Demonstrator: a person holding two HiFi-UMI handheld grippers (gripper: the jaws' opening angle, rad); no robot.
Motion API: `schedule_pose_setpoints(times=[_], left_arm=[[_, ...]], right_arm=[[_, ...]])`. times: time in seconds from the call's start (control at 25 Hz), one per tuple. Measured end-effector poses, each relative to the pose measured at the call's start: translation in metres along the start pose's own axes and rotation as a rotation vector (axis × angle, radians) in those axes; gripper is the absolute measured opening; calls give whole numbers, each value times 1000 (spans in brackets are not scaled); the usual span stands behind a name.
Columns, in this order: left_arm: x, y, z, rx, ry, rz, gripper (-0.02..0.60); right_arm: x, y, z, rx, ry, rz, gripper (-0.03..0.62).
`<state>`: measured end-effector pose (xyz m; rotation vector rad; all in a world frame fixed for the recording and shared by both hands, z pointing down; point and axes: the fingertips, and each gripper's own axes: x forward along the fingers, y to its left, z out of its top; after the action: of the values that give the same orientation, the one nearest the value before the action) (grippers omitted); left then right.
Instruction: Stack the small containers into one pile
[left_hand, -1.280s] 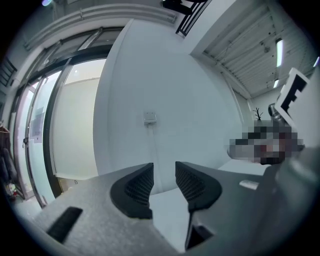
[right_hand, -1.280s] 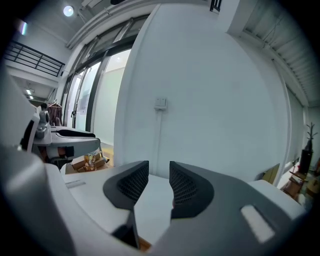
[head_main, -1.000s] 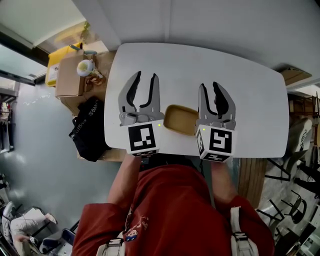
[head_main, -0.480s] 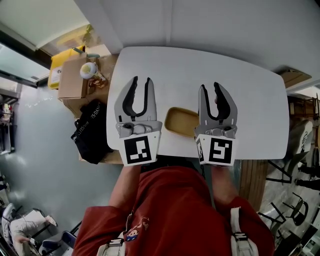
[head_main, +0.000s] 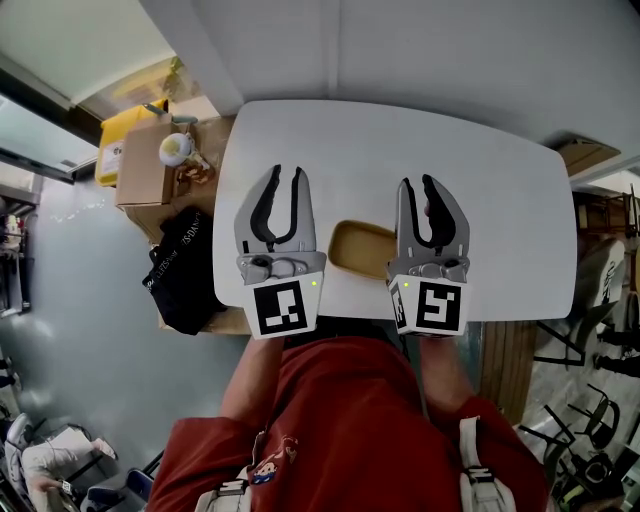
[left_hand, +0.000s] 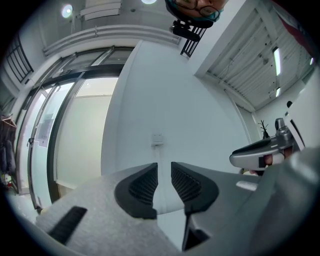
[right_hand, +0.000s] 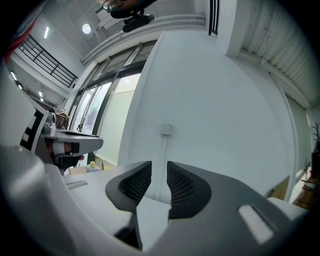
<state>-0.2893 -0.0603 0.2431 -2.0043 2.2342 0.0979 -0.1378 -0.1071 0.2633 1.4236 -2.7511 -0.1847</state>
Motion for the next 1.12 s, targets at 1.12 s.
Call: schedule_pose_setpoints(times=[1.12], left_arm=[[-2,-5,-7,1,22,-61,0]], right_arm=[[-1,16,-10,-3,47,37,0]])
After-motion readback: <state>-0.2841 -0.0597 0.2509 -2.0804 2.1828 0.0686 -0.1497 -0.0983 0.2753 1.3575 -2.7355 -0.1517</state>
